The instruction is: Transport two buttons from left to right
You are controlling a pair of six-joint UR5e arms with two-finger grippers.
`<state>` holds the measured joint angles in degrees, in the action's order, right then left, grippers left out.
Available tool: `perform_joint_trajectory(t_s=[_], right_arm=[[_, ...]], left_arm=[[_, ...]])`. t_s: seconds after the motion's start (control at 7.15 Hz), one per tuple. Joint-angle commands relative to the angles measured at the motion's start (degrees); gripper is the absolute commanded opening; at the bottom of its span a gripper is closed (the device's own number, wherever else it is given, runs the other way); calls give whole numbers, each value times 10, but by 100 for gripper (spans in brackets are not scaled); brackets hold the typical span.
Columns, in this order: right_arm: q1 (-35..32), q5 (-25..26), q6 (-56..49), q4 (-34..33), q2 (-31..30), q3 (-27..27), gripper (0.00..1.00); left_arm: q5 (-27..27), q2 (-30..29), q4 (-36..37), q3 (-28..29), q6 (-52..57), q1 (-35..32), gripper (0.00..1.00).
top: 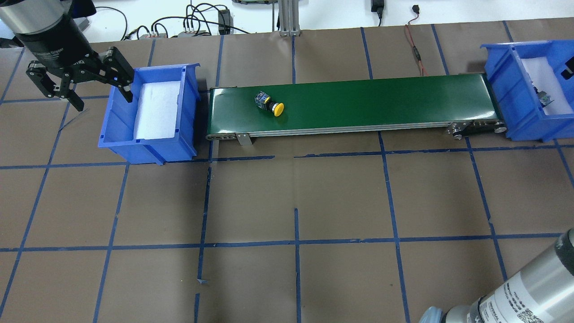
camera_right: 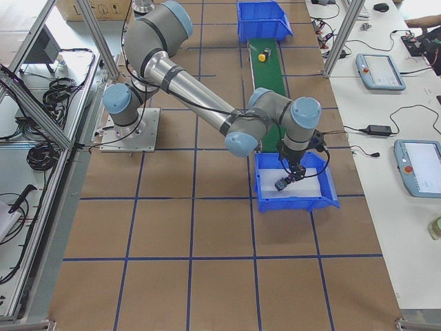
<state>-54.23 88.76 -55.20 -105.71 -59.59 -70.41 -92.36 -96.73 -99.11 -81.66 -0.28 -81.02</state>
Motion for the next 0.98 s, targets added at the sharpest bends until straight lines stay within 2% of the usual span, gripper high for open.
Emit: perform_joint_trajectory(t_s=[0.0,0.28,0.84], right_arm=[[-25,-12,7,29,-46,-1,99],[-79,-11,69,33,-66,-8,99],[-175,-4,211,33,-78,-15,99]], left_arm=[[-7,0,3,0,-50,-30,100],[-5,-4,50,-2,-52,-30,100],[0,-9,45,0,-51,-27,100]])
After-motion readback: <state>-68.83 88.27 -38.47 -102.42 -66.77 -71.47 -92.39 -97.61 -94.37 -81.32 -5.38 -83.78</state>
